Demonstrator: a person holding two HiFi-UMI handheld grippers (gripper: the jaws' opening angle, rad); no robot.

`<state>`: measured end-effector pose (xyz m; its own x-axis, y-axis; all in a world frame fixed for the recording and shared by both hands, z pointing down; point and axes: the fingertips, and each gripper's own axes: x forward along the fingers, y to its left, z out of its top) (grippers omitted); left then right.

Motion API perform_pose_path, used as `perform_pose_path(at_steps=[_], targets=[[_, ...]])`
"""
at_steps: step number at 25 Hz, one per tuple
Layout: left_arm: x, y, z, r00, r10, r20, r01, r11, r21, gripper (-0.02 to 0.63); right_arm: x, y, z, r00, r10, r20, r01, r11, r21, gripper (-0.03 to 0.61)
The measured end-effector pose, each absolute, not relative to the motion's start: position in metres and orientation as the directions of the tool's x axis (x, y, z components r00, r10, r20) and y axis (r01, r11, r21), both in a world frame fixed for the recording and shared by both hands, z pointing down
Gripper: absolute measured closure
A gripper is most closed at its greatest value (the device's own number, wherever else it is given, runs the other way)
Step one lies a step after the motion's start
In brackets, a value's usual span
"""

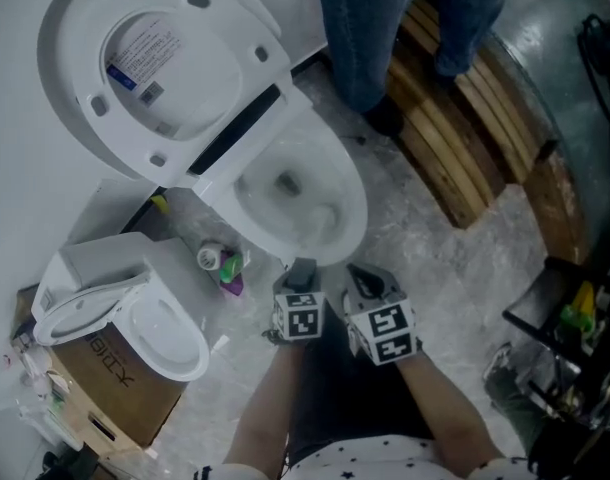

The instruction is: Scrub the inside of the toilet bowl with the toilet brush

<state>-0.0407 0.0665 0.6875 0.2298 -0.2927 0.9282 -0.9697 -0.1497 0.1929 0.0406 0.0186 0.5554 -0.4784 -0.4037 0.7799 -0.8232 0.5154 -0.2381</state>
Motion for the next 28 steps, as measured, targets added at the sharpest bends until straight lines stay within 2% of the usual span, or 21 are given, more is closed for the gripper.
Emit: perform_pose_path(at_steps=[28], targets=[[-0.048, -0.008, 0.699, 0.248, -0.348, 0.904, -0.969, -0.078, 0.236, 0.462, 0.044, 0.020, 0.571, -0.452, -0.397, 0.799, -0.842, 0.486, -0.234, 0.571]])
